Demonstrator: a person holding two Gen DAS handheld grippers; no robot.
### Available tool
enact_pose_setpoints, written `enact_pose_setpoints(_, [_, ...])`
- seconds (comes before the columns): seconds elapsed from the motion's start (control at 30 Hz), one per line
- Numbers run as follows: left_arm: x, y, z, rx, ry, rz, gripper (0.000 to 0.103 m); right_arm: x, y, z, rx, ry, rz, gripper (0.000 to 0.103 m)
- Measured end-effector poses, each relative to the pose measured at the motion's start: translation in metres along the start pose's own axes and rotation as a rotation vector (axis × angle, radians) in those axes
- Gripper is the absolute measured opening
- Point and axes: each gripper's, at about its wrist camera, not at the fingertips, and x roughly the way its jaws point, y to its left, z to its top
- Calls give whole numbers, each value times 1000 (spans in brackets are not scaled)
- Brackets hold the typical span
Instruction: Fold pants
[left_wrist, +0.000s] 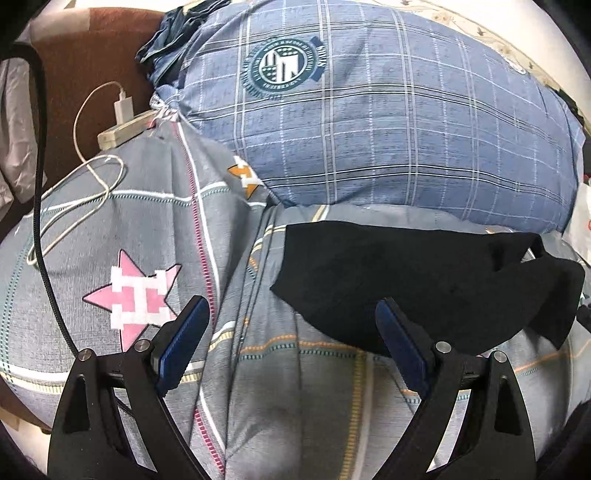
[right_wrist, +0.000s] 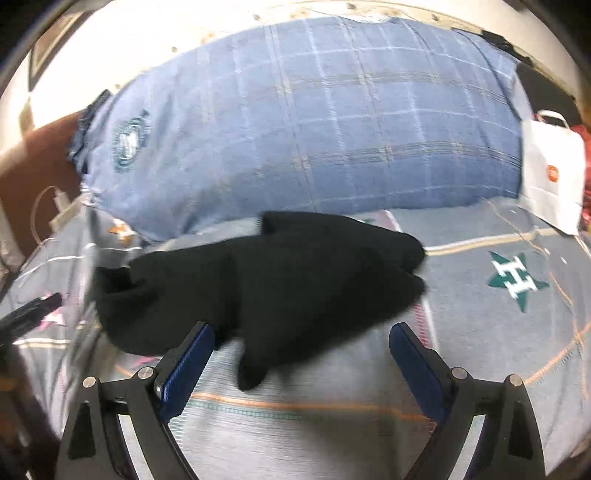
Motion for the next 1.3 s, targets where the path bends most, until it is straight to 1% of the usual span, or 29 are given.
enact_pose_setpoints(0.07, [-6, -6, 2, 10, -10, 3, 92, -3, 10, 2, -45, -13, 25, 96])
enact_pose_setpoints(0.13, [-9, -9, 4, 16, -17, 6, 92, 3, 18, 6, -96, 6, 28, 96])
enact_pose_setpoints(0.17, [-9, -10, 6, 20, -20, 7, 92, 0, 20, 8, -96, 5, 43, 96])
enact_pose_setpoints(0.27, [-11, -13, 8, 26, -25, 12, 92, 2, 30, 11, -132, 2, 38, 96])
enact_pose_setpoints(0.4, [-11, -17, 10, 23, -27, -1, 92, 2, 37, 12, -147, -3, 25, 96])
enact_pose_setpoints(0.5, [-10, -21, 9, 29, -23, -9, 92, 2, 34, 13, -141, -5, 9, 96])
enact_pose_setpoints(0.7, [-5, -28, 8, 37, -8, -31, 92, 2, 34, 13, -139, -4, 12, 96])
enact_pose_setpoints(0.9, [2, -32, 11, 39, 7, -67, 92, 10, 49, 12, -199, 22, 55, 96])
enact_pose_setpoints(1.13, [13, -38, 10, 57, 33, -61, 92, 21, 72, 8, -278, 35, 72, 96])
enact_pose_setpoints(1.3, [16, -39, 12, 51, 37, -62, 92, 27, 78, 5, -287, 53, 82, 96])
